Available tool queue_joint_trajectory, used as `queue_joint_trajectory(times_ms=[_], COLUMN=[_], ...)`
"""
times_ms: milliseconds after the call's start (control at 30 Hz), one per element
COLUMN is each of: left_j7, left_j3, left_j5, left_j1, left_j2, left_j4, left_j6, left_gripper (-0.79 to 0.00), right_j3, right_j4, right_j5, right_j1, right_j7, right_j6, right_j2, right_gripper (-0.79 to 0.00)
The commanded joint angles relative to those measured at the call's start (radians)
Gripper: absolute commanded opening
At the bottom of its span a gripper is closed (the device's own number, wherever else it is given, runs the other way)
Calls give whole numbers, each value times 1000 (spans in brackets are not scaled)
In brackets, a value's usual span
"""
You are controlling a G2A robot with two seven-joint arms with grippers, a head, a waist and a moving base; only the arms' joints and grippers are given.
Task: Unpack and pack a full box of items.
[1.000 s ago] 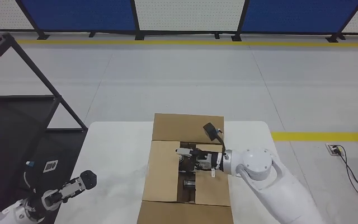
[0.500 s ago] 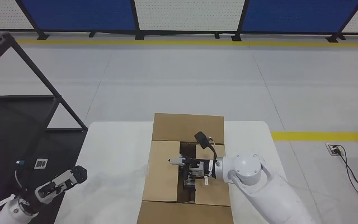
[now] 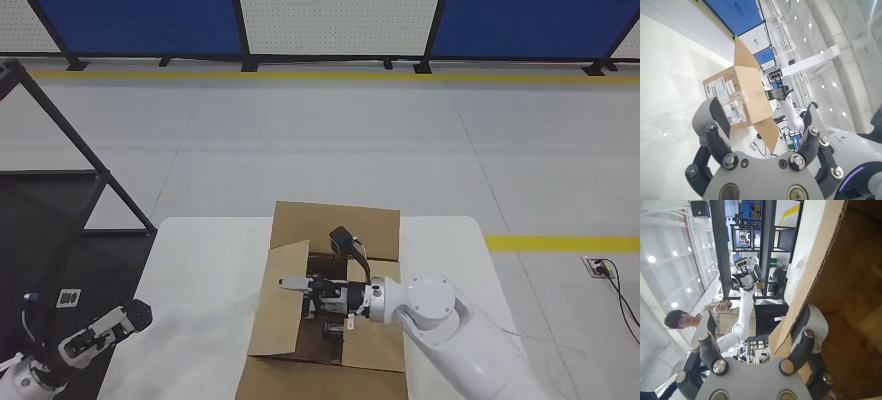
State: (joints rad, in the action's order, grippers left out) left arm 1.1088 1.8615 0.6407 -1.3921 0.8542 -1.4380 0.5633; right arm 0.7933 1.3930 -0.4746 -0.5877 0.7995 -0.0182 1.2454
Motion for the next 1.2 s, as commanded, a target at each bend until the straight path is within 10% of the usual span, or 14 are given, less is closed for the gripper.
queue_joint_trajectory(times_ms=[0,767,1167], left_j7=[3,14,12], left_j3=[4,41,25], left_j5=[7,52,34], left_j1=[-3,-42,-39], left_j2=[0,4,8], left_j4=[2,11,3], left_j6=[1,21,15], left_gripper=[0,0,0], right_j3=[-11,-302,-303], right_j4=[8,-195,-205], right_j5=[0,63,62], right_j1=[6,213,215], right_j7=[-27,-264,-268], right_j6=[0,-52,-50], right_j2=[9,225,231], right_gripper=[0,0,0])
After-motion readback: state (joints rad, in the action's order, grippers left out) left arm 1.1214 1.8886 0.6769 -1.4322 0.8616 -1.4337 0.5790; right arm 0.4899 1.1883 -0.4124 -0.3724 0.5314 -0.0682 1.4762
